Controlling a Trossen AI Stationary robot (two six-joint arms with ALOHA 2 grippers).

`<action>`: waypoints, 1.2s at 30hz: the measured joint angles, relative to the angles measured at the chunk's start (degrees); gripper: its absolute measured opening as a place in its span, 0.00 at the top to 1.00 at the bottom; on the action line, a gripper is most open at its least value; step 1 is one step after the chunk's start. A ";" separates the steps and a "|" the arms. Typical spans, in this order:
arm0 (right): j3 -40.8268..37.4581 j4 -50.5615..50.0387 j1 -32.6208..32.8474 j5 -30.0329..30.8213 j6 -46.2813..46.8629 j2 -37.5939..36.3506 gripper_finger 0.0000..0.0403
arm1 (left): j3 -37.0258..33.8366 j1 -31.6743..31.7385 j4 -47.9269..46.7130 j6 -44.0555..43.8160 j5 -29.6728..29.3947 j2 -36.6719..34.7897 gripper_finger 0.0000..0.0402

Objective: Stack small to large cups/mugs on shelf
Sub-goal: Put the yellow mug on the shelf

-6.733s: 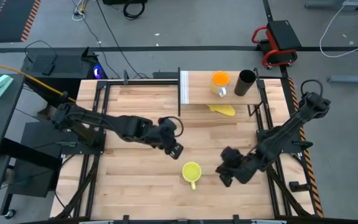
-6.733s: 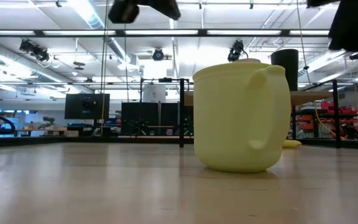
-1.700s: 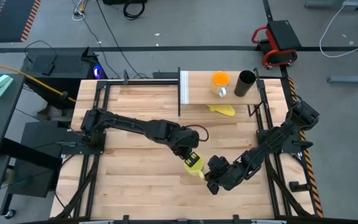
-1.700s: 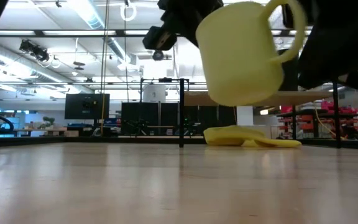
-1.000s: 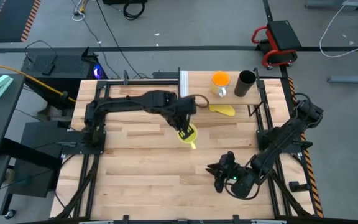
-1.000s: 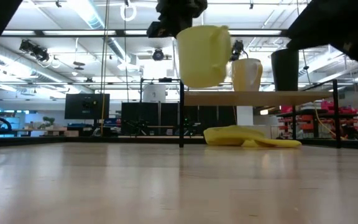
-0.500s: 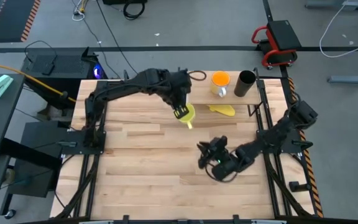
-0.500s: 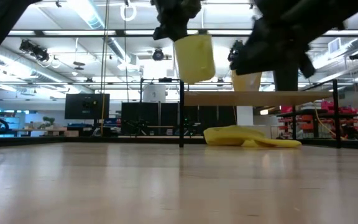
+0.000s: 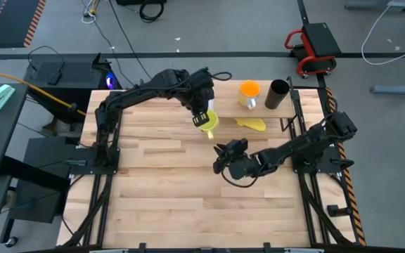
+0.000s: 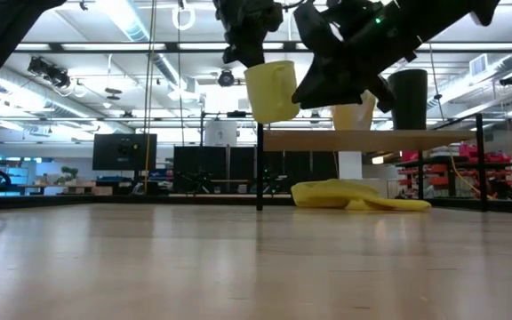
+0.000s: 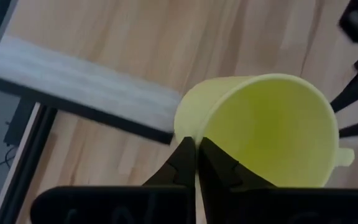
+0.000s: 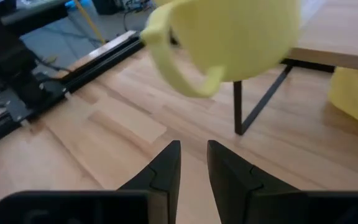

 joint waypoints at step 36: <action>0.04 0.96 -1.13 1.28 -24.13 -18.90 0.78 | -0.06 6.83 13.51 0.02 3.86 4.50 0.97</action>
